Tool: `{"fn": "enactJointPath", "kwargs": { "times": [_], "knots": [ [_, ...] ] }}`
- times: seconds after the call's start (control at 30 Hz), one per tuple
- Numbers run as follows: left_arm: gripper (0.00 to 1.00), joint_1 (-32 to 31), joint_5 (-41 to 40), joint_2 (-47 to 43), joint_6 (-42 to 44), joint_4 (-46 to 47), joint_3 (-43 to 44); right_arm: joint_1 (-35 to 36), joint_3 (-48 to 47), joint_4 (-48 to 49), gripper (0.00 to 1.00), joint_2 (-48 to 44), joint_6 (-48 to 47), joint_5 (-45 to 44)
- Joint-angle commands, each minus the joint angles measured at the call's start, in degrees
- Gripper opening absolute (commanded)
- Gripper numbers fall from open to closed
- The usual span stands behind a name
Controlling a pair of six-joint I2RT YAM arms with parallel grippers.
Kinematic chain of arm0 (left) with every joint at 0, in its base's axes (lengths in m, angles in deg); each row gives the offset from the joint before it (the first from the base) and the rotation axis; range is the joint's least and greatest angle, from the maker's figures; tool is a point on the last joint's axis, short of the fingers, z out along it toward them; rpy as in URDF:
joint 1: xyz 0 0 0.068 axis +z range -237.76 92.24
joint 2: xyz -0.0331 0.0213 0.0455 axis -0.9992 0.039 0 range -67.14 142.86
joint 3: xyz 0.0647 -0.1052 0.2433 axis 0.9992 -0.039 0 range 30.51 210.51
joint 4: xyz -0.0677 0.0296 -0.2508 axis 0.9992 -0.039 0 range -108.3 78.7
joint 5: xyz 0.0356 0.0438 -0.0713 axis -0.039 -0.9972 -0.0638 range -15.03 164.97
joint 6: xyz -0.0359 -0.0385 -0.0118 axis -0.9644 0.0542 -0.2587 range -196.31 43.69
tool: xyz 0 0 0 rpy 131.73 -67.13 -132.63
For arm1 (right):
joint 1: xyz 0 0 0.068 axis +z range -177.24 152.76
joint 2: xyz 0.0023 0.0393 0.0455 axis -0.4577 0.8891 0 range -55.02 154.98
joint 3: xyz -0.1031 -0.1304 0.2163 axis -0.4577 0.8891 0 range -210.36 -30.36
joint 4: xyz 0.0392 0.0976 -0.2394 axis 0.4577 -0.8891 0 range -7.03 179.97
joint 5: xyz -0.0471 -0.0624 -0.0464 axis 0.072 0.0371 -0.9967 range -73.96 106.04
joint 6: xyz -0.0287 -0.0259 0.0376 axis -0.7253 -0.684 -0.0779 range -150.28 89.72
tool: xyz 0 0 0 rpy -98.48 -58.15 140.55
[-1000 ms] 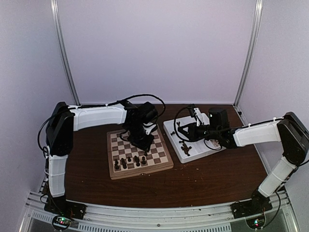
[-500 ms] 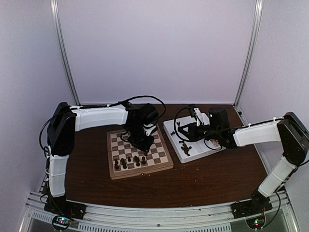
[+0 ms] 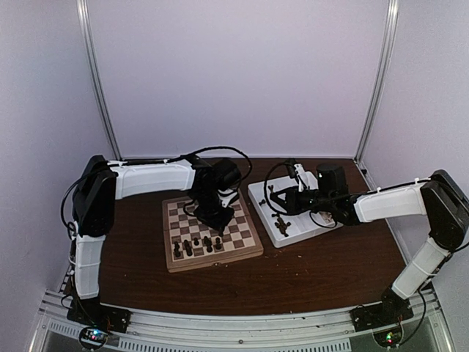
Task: Set up the chess pieces on the board
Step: Move the chess piece to the chessboard.
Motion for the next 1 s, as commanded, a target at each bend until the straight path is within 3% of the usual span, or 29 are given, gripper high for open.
{"fn": "enactJointPath", "kwargs": {
  "times": [0.0, 0.97],
  "knots": [
    [0.09, -0.2, -0.5, 0.8, 0.2, -1.8, 2.3, -0.4, -0.1, 0.0, 0.00, -0.9, -0.4, -0.6],
    [0.04, -0.8, -2.0, -5.2, -1.1, -2.3, -4.2, -0.5, -0.5, 0.2, 0.01, 0.0, 0.0, 0.0]
  ]
}}
